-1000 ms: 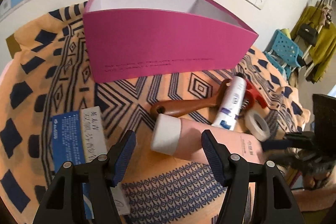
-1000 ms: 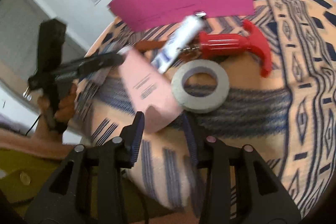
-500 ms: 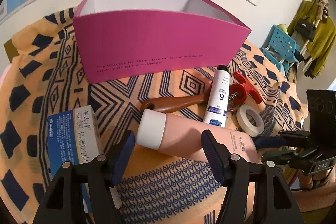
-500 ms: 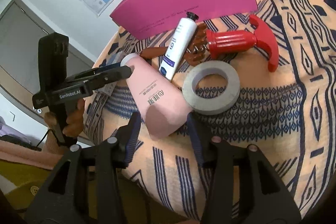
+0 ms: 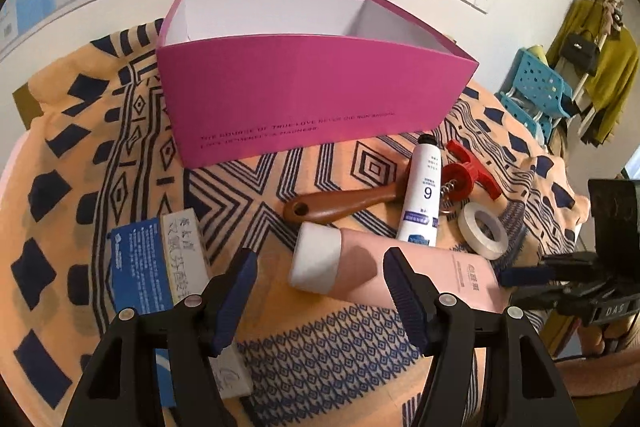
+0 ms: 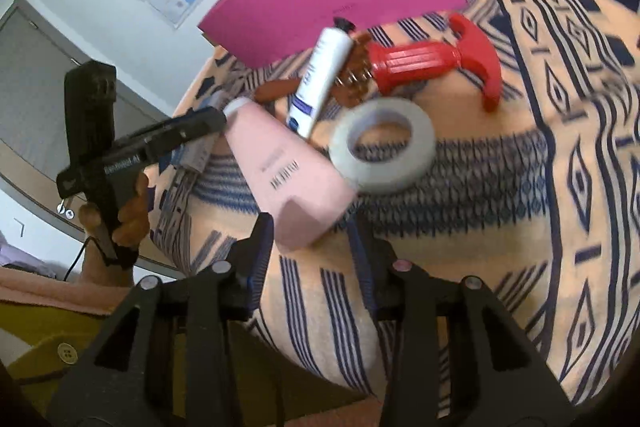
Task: Organize rigid objects
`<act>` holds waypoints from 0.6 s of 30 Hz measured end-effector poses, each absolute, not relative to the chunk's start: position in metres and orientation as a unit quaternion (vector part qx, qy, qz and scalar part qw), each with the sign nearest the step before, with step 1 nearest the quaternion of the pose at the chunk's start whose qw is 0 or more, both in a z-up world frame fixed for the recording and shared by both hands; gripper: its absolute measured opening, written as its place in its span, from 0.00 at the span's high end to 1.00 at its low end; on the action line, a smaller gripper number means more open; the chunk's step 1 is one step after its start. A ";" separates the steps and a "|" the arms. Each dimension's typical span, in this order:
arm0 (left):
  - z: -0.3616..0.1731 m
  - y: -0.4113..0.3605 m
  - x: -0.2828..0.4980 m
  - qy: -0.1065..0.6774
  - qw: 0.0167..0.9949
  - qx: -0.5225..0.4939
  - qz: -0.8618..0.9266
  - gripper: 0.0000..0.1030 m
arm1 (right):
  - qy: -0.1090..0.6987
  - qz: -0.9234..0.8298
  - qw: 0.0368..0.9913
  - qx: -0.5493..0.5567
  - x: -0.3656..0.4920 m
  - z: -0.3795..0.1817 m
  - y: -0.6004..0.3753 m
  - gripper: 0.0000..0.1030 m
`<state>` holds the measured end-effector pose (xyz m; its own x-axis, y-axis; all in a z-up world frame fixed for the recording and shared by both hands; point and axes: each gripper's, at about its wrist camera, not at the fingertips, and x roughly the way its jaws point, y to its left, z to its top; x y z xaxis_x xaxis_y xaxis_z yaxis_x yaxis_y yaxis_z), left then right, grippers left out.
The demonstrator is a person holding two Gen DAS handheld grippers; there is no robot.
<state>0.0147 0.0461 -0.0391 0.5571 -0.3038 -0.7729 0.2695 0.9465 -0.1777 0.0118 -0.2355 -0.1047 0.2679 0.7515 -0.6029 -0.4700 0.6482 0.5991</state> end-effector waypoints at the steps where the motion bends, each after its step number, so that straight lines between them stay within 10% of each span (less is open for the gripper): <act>1: -0.039 0.044 0.017 0.440 0.882 -0.015 -0.167 0.36 | 0.461 0.392 0.781 0.154 0.011 -0.105 -0.235 0.60; 18: -0.036 0.053 0.001 0.442 0.881 -0.026 -0.166 0.45 | 0.424 0.414 0.789 0.163 0.016 -0.096 -0.218 0.54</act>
